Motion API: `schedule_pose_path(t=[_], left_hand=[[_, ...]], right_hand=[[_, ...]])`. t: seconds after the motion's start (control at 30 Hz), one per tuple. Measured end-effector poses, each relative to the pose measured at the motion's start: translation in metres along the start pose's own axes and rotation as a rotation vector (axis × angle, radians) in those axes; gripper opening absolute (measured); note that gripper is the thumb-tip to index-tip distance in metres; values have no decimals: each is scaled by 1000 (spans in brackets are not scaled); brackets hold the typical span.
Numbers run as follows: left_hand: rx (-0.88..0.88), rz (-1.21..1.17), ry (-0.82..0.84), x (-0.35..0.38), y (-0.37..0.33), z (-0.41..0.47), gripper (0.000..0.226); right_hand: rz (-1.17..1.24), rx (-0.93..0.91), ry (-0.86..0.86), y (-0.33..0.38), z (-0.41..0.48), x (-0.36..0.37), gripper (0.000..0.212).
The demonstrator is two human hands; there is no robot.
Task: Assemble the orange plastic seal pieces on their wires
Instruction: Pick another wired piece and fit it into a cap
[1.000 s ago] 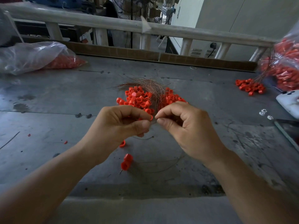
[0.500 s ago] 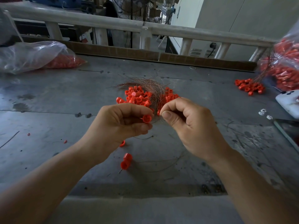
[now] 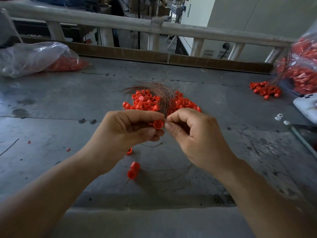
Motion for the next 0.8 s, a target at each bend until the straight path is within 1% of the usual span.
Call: schedule_pose_path(t=[0.17,0.43,0.57,0.7,0.8], left_hand=[[-7,-32,-2,0,1,0,30],[0,15,0,-1,-1,-1,37],[3,19,1,-1,-1,0,37],[3,4,0,-2,-1,0,37],[3,-40,4,-2,-1,0,34]], right_hand=[[3,7,0,-1,0,-2,6],[15,16,27,-1,0,0,6],[103,61,61,-4,-1,2,7],[200,94,78,-6,-2,4,19],[307,160,86,-12,-2,5,25]])
Point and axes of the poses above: each hand's wrist, its own z-axis towards the middle knuckle, its own x-axis out of the palm, y = z × x, the point moved 9 cm from there along z, towards the middle knuckle, and after that the axes turned 10 degrees about -z, right-handed, at the moved point
